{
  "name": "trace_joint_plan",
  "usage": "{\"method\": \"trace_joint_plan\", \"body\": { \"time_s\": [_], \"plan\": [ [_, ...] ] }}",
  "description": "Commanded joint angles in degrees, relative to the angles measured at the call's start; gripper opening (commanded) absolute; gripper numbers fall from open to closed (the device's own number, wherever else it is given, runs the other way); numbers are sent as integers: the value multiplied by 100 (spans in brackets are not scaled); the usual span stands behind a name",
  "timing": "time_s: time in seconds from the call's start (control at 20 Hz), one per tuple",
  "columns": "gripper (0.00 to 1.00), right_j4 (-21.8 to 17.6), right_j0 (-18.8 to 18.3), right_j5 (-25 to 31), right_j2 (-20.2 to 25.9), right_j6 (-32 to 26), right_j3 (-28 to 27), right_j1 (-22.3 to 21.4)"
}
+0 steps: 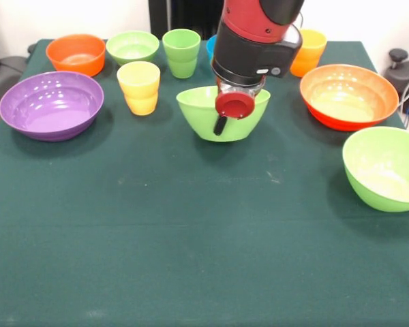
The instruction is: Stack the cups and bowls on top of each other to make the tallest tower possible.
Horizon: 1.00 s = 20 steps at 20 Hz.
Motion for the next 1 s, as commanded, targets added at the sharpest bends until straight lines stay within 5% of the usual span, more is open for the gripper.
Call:
{"method": "trace_joint_plan", "body": {
  "time_s": [0.05,0.5,1.0],
  "plan": [
    [100,-613,-163,-483,714,-346,-33,-163],
    [100,-1080,-227,8,819,-731,-168,-290],
    [100,-2121,-1010,7,1526,-1842,-339,-525]
  ]
}}
